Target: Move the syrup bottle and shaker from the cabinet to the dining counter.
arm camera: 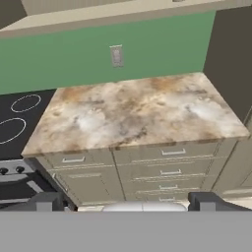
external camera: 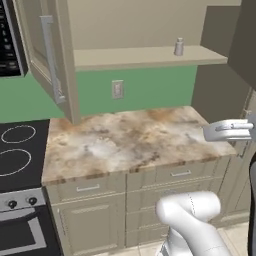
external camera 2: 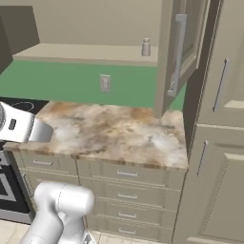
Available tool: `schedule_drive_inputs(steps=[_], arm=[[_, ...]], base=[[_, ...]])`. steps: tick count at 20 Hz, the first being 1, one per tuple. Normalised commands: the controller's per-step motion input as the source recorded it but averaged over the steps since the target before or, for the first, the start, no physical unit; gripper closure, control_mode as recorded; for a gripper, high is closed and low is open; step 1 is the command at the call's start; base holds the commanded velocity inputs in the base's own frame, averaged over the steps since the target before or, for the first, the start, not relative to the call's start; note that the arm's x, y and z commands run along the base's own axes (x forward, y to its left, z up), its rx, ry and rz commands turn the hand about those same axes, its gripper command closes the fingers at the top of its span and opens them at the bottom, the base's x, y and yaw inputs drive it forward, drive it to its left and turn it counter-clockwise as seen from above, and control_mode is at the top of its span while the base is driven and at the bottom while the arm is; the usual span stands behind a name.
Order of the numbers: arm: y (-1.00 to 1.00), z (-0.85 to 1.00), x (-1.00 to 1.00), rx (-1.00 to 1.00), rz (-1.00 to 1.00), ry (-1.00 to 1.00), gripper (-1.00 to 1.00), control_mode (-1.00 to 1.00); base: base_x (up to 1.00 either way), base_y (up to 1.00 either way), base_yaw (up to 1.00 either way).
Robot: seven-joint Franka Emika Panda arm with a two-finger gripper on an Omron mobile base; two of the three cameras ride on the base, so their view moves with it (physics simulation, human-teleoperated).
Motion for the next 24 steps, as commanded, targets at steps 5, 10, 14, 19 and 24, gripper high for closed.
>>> schedule_drive_inputs(steps=[5, 10, 14, 19, 24], arm=[[0.00, 0.00, 0.00, 0.00, 0.00, 0.00, -1.00, 1.00], [0.00, 0.00, 0.00, 0.00, 0.00, 0.00, -1.00, 1.00], [0.00, 0.00, 0.00, 0.00, 0.00, 0.00, -1.00, 1.00], [0.00, 0.00, 0.00, 0.00, 0.00, 0.00, -1.00, 1.00], [0.00, 0.00, 0.00, 0.00, 0.00, 0.00, -1.00, 1.00]], base=[[0.68, -0.04, -0.03], [0.57, -0.06, -0.04], [0.49, -0.07, -0.04], [0.41, -0.08, -0.05], [0.17, -0.06, -0.01]])
